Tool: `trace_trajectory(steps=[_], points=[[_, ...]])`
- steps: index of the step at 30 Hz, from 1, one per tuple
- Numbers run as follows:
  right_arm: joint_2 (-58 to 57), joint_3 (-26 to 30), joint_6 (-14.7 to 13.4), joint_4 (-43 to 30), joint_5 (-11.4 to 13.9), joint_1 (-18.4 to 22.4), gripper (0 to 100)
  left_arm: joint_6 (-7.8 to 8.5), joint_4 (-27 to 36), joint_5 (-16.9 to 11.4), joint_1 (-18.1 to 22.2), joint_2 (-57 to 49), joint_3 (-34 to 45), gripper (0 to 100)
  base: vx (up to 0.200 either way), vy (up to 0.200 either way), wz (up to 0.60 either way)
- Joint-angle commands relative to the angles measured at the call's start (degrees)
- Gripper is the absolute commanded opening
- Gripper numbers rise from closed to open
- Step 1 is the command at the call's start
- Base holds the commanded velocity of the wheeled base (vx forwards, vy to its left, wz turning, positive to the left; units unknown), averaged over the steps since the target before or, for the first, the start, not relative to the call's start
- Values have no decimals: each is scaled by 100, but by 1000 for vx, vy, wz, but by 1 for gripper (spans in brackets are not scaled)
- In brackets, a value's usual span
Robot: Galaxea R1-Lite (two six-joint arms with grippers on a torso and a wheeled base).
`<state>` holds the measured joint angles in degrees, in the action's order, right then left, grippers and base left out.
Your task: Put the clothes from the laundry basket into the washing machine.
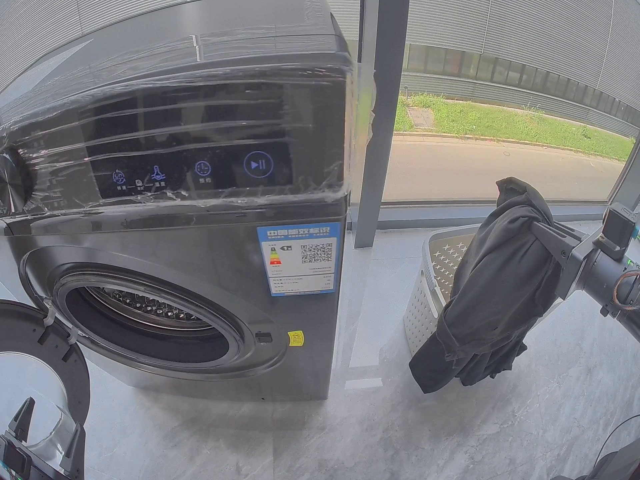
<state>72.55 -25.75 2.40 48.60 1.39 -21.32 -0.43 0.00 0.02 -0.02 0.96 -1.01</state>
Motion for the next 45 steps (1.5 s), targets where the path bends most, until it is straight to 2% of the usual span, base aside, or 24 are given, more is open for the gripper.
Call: trace_trajectory(steps=[1,22,24,25,28,34,45], points=[[-4,-1,-3,0,2,-4,0,-1,0,6,2,-96,84,100,-200,0,0],[67,-9,-82,18,37,40,0,-1,0,-2,2,-96,84,100,-200,0,0],[67,-9,-179,44,37,23,0,-1,0,6,2,-96,84,100,-200,0,0],[67,-18,-319,105,37,5,0,-1,0,6,2,-96,84,100,-200,0,0],[84,-36,-539,246,28,14,0,8,0,6,2,-96,84,100,0,0,0],[111,-27,-530,246,10,5,0,8,0,-11,-6,-96,84,100,0,0,0],[128,-1,-530,246,2,-12,0,8,0,-11,2,-96,84,100,0,200,0]])
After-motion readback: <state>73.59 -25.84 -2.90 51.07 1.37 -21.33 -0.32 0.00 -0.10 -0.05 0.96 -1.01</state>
